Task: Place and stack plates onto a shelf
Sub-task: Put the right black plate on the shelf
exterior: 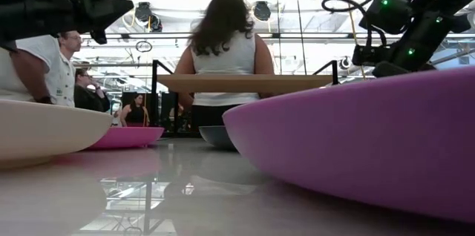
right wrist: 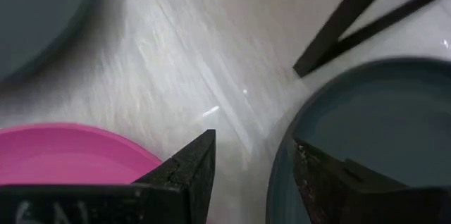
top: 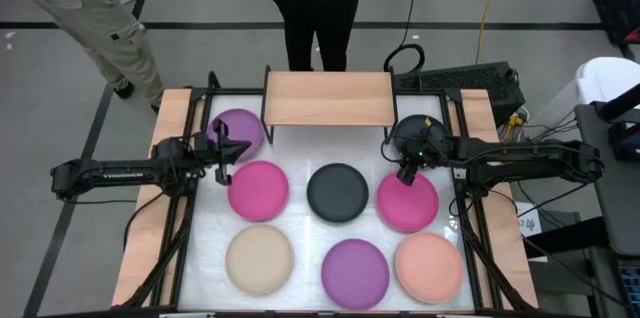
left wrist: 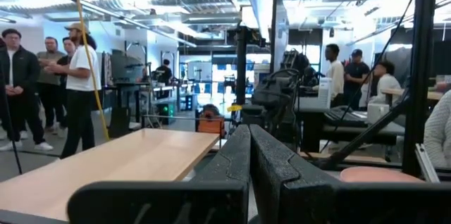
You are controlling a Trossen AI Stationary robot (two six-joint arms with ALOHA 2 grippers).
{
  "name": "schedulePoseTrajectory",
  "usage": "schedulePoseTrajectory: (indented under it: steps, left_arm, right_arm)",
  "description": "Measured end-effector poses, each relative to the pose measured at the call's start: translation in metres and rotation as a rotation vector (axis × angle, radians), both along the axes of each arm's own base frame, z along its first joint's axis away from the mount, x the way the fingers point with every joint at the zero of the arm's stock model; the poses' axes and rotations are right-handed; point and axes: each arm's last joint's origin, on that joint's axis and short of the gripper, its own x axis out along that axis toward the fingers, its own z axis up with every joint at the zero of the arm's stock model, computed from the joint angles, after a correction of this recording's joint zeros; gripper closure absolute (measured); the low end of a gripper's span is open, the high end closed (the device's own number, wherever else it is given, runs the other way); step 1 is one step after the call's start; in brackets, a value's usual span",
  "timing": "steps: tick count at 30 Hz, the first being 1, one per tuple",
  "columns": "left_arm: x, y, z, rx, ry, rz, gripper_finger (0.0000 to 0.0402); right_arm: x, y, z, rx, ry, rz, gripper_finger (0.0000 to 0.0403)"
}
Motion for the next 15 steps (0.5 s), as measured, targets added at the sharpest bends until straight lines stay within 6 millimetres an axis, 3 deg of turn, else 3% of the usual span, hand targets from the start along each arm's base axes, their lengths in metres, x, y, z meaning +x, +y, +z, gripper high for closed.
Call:
schedulePoseTrajectory:
  steps: [15]
  left_arm:
    - [-0.001,-0.002,0.004,0.005,-0.041,-0.050,0.0398]
  right_arm:
    - [0.002,-0.006,-0.027,0.039,0.215,-0.109,0.0258]
